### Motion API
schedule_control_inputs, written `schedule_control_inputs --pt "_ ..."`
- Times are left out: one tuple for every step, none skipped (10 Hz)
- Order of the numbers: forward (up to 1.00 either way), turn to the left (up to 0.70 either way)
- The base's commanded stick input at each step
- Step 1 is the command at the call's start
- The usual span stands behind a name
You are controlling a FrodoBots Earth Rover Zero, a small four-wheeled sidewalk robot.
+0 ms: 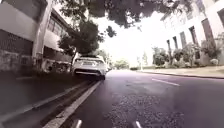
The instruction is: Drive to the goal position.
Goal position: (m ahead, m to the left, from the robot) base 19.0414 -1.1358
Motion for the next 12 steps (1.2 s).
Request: schedule_control_inputs --pt "0.70 -0.14" --pt "0.70 -0.14" --pt "0.70 -0.14" --pt "0.70 -0.01" --pt "0.70 0.00" --pt "0.70 0.00" --pt "0.70 0.00" --pt "0.70 0.00" --pt "0.70 0.00" --pt "0.70 0.00" --pt "0.70 0.00" --pt "0.70 0.00"
